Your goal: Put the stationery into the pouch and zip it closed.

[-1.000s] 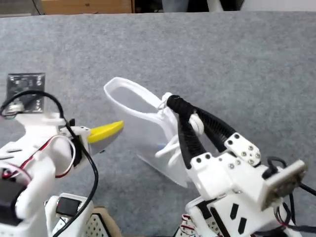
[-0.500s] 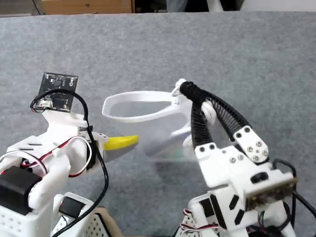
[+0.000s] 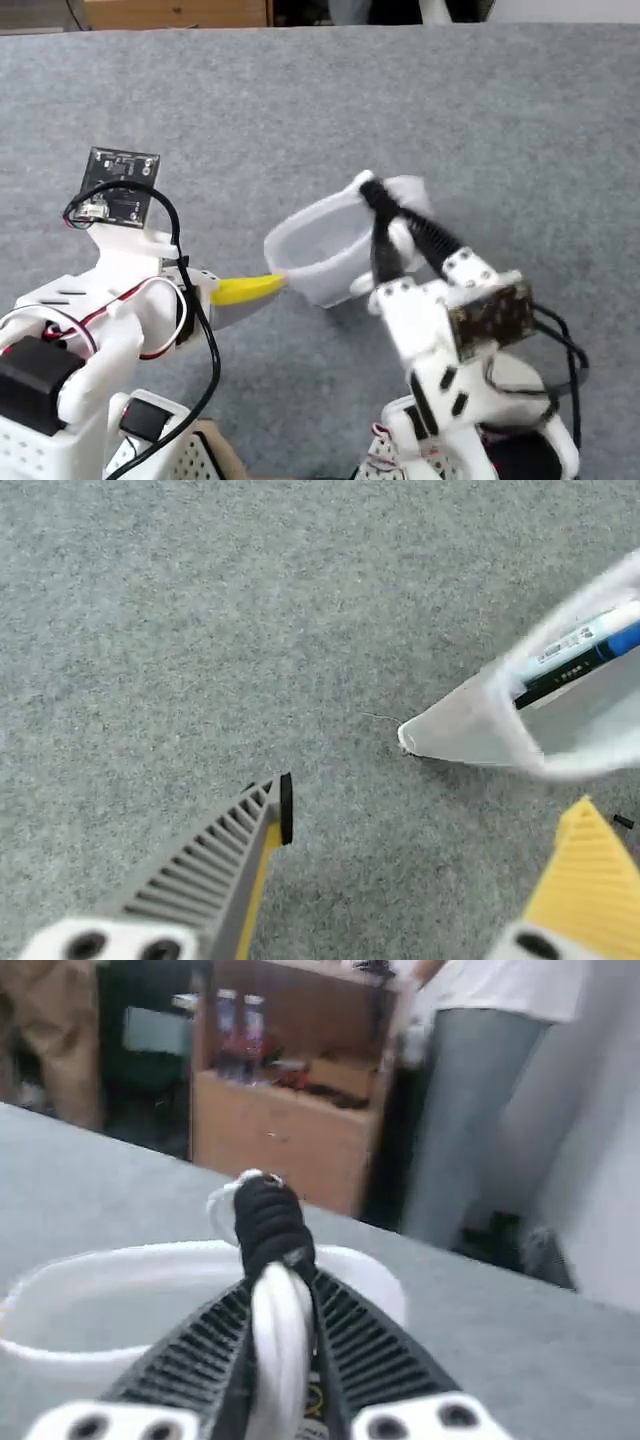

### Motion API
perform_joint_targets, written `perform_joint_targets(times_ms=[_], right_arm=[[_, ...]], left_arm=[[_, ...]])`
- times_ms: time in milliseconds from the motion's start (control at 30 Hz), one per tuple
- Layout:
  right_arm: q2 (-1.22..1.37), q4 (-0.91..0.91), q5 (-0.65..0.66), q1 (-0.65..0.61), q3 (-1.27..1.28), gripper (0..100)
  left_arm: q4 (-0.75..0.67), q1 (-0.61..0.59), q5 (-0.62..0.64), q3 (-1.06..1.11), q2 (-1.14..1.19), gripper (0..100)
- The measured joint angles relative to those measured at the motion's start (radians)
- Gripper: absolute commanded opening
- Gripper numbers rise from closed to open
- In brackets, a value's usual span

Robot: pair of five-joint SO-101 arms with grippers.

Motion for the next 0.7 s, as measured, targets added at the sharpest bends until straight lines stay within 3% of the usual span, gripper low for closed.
perform_joint_targets(times_ms=[367, 700], right_arm=[[-0.002, 0.216, -0.176, -0.37, -0.137, 1.2], [0.002, 0.244, -0.256, -0.411, -0.229, 1.2]], left_arm=[[0.0, 0.002, -0.002, 0.0, 0.003, 41], [0.0, -0.006, -0.002, 0.0, 0.003, 41]])
